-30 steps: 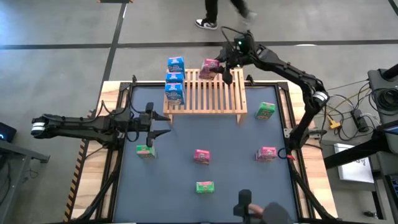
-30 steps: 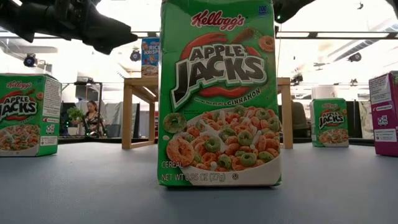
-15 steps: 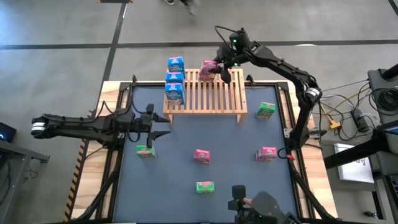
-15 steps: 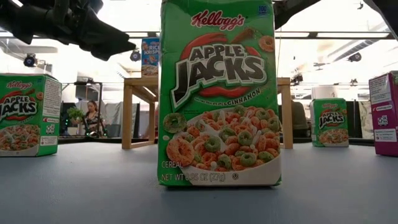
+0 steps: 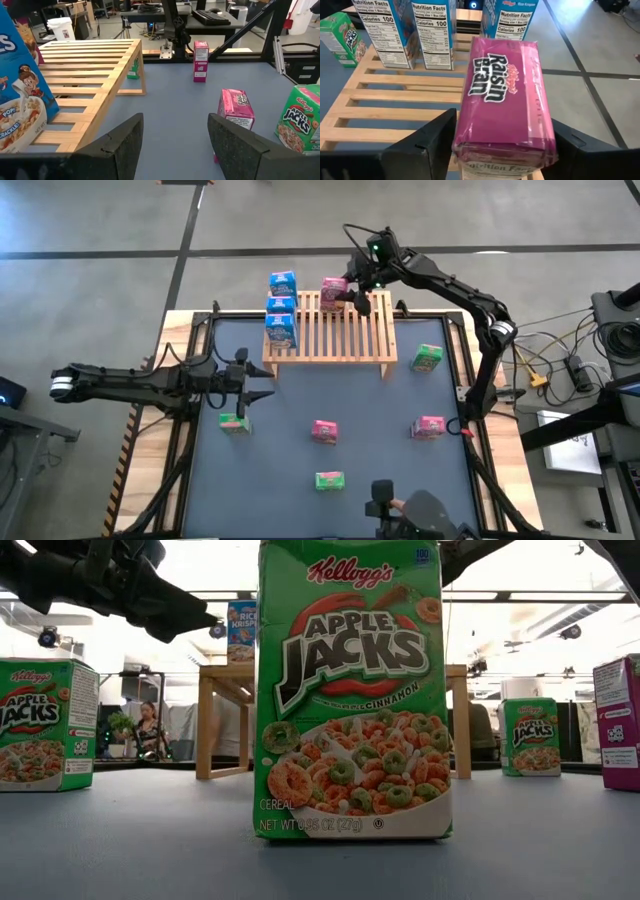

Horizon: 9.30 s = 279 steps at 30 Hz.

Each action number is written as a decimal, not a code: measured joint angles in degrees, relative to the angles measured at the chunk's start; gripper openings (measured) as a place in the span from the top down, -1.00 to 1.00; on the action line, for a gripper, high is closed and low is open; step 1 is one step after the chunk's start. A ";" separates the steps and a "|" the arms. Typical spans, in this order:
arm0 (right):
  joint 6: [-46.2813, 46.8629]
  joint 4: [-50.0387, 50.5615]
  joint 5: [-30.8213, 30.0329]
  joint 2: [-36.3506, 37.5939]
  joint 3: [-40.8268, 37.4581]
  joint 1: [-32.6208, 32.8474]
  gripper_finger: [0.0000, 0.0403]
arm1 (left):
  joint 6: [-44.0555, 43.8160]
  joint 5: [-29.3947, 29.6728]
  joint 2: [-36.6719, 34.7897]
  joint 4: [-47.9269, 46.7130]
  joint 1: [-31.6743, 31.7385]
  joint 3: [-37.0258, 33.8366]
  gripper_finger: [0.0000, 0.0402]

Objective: Stack cereal on shelf
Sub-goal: Put the top pink cereal box on the shelf, then put the left pink cereal box on the shelf aligned with the other pink cereal box

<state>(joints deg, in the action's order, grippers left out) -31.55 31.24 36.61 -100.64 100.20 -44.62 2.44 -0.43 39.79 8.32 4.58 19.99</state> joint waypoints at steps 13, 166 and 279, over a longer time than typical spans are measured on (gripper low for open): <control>-0.41 4.99 -2.90 4.14 -0.06 0.00 -0.15 | -0.03 0.00 0.00 0.00 0.01 -0.06 -0.03; 42.06 -22.81 -37.68 9.22 -44.10 70.05 -0.15 | -7.69 0.88 45.72 32.54 -15.26 7.28 -0.44; 40.98 -36.07 -53.93 6.60 -52.10 69.20 -0.15 | 12.52 5.93 58.44 -34.06 -11.52 43.60 -0.86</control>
<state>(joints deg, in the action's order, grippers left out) 9.43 -4.82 -17.32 -94.04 48.10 24.58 14.96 5.50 98.23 -25.75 -6.94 63.59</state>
